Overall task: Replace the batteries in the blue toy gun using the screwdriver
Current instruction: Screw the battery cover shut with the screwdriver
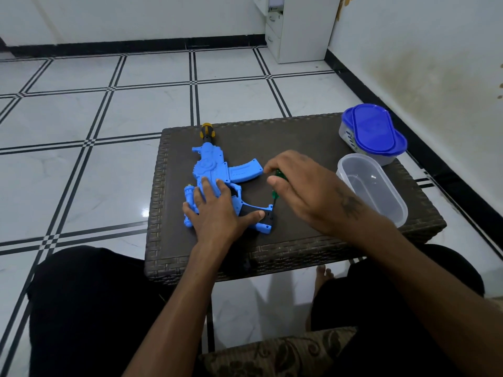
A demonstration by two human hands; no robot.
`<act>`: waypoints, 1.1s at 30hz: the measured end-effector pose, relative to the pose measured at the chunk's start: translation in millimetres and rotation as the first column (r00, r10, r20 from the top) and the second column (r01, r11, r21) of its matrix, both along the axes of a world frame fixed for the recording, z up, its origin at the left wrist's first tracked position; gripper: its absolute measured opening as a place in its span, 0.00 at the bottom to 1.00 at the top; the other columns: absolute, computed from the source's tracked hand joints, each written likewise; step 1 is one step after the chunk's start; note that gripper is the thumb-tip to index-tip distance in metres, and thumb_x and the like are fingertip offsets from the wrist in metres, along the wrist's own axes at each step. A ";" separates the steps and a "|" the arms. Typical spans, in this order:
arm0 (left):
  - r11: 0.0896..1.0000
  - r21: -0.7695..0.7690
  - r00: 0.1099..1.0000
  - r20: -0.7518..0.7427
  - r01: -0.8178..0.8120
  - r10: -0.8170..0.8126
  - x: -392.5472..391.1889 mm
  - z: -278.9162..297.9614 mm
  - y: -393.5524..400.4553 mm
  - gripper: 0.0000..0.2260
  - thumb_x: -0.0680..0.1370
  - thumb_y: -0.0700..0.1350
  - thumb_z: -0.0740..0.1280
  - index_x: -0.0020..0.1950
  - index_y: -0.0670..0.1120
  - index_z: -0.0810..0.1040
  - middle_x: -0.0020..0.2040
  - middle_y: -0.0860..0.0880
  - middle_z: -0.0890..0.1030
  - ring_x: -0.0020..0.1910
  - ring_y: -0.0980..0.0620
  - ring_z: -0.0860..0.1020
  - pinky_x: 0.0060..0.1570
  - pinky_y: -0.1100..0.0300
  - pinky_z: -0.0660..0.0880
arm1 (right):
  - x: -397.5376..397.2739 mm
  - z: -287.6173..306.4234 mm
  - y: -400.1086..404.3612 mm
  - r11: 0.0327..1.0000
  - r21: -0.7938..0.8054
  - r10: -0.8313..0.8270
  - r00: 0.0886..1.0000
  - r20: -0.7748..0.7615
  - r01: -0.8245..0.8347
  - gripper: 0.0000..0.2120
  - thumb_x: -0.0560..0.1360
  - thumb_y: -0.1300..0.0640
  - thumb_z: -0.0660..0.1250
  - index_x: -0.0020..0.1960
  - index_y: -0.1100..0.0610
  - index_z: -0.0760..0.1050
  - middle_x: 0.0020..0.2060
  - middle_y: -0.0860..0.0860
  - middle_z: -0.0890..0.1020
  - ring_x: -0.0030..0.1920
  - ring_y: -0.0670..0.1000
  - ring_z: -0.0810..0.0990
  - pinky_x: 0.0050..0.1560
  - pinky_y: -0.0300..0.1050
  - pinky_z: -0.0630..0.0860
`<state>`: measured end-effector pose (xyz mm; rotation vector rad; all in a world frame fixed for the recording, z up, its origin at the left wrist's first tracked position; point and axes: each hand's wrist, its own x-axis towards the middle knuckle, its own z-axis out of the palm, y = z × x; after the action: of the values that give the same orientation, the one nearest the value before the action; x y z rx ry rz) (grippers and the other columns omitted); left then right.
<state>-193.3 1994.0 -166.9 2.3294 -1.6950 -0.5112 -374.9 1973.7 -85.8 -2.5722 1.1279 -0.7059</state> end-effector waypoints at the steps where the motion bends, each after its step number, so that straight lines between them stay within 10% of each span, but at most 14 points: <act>1: 1.000 0.001 1.000 0.002 -0.001 0.001 0.1 0.1 0.0 0.51 0.67 0.73 0.65 0.79 0.48 0.48 0.79 0.44 0.40 0.78 0.42 0.41 0.73 0.38 0.40 | -0.5 0.5 0.1 0.998 0.010 0.064 0.998 0.024 -0.065 0.11 0.82 0.55 0.56 0.59 0.57 0.74 0.54 0.49 0.77 0.53 0.48 0.75 0.55 0.43 0.72; 12: 1.000 0.006 1.000 0.006 0.004 -0.004 -0.3 1.0 -0.2 0.51 0.67 0.73 0.65 0.79 0.48 0.48 0.79 0.43 0.40 0.78 0.41 0.41 0.73 0.37 0.41 | 4.2 3.1 -1.0 0.995 -0.066 -0.062 0.994 0.091 0.068 0.12 0.76 0.48 0.69 0.42 0.55 0.72 0.34 0.46 0.74 0.33 0.46 0.71 0.33 0.43 0.71; 19: 1.000 -0.008 1.000 0.006 0.003 -0.002 -0.1 0.2 0.6 0.51 0.67 0.73 0.65 0.79 0.48 0.48 0.79 0.43 0.41 0.78 0.41 0.41 0.73 0.37 0.41 | 1.5 1.2 10.1 0.983 0.111 0.146 0.989 0.031 -0.148 0.08 0.81 0.60 0.57 0.57 0.55 0.72 0.52 0.48 0.74 0.51 0.50 0.73 0.53 0.47 0.71; 33: 1.000 0.003 1.000 0.002 0.005 -0.005 -0.4 0.4 -0.1 0.51 0.67 0.73 0.65 0.79 0.48 0.48 0.79 0.43 0.40 0.78 0.41 0.41 0.73 0.37 0.41 | 1.8 -1.8 3.3 0.997 0.019 -0.073 0.996 -0.042 0.074 0.14 0.81 0.46 0.56 0.45 0.55 0.73 0.33 0.47 0.77 0.34 0.49 0.74 0.38 0.53 0.74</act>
<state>-193.8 1993.9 -166.5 2.3297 -1.7025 -0.5125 -373.1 1977.0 -87.7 -2.5503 1.2423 -0.6561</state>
